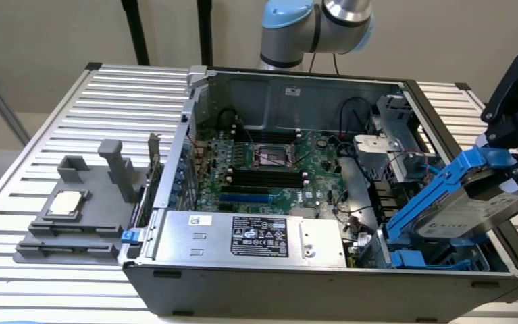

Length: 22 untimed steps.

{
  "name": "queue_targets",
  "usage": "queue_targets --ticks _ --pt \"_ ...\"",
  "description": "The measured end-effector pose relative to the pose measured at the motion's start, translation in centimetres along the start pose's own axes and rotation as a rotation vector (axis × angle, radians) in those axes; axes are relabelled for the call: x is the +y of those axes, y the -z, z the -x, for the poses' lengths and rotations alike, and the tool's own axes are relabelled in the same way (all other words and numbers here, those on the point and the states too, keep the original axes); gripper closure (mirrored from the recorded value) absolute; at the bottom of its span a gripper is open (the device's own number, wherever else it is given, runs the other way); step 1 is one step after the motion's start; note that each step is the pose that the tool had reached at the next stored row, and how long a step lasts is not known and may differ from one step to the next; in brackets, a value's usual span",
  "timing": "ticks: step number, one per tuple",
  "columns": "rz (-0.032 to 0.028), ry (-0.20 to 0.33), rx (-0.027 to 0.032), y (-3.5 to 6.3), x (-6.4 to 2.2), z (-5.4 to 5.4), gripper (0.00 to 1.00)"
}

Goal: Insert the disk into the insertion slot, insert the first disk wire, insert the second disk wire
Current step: 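Insert the disk into the insertion slot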

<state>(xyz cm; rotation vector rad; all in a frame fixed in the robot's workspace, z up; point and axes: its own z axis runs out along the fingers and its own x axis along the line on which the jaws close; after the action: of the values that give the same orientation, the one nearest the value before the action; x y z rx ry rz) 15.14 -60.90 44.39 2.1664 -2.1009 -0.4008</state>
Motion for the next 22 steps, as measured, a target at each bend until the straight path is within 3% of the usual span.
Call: queue_targets --ticks 5,12,22 --pt "0.0 0.008 0.0035 -0.04 0.08 0.01 0.68" --pt "-0.0115 0.016 0.0099 -0.48 0.06 -0.05 0.68" --pt "-0.0111 0.026 0.0128 -0.79 0.22 -0.07 0.68"
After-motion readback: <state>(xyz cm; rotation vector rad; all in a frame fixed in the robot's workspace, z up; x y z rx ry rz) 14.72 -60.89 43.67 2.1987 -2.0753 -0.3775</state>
